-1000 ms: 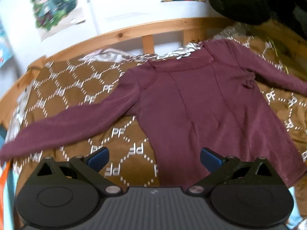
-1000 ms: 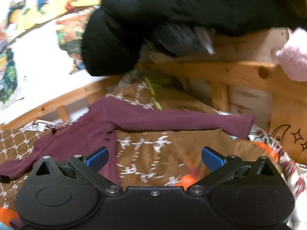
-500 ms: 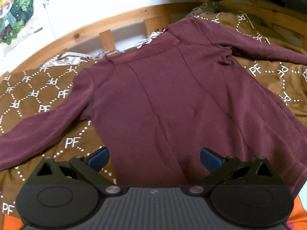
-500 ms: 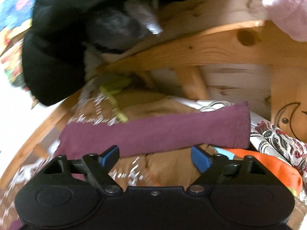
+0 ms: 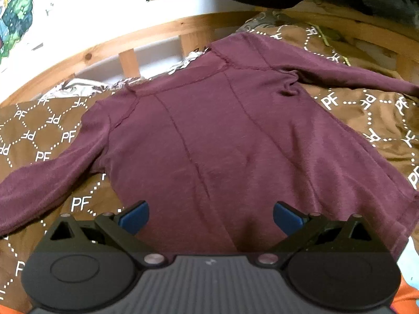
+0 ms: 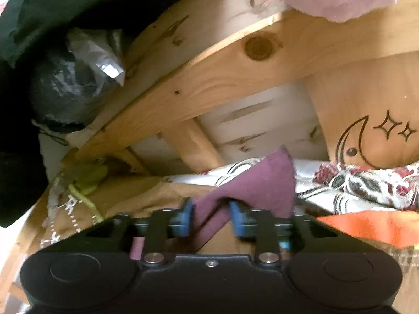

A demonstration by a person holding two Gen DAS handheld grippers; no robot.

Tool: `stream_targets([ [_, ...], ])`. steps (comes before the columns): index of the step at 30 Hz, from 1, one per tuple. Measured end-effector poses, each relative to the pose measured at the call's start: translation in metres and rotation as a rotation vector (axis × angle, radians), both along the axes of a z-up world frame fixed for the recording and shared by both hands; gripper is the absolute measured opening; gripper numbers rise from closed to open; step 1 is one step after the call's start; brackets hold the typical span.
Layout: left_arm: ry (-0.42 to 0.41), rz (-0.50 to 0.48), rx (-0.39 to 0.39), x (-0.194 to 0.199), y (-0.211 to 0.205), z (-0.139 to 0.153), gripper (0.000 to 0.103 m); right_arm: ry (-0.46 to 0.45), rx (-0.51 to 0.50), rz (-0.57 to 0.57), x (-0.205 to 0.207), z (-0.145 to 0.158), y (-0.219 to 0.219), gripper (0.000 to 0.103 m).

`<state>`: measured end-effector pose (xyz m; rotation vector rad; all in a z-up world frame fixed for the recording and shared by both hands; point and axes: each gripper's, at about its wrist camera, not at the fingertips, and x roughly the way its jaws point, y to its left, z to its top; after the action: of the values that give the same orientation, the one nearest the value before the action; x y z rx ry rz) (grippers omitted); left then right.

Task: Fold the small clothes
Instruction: 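Reach to a maroon shirt sleeve cuff and close the right gripper on it, then lift the sleeve and fold it across the shirt body, then open the right gripper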

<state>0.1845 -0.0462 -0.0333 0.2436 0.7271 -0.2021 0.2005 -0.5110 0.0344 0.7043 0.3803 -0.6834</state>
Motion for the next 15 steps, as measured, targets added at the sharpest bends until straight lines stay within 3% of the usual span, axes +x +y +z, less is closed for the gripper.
stream_targets([
  [3, -0.003, -0.016, -0.013, -0.006, 0.000, 0.002, 0.103, 0.011, -0.101, 0.041, 0.004, 0.007, 0.010, 0.007],
  [15, -0.054, 0.078, -0.083, 0.004, 0.033, 0.026, 0.103, -0.180, -0.685, 0.390, 0.032, 0.093, 0.102, 0.006],
])
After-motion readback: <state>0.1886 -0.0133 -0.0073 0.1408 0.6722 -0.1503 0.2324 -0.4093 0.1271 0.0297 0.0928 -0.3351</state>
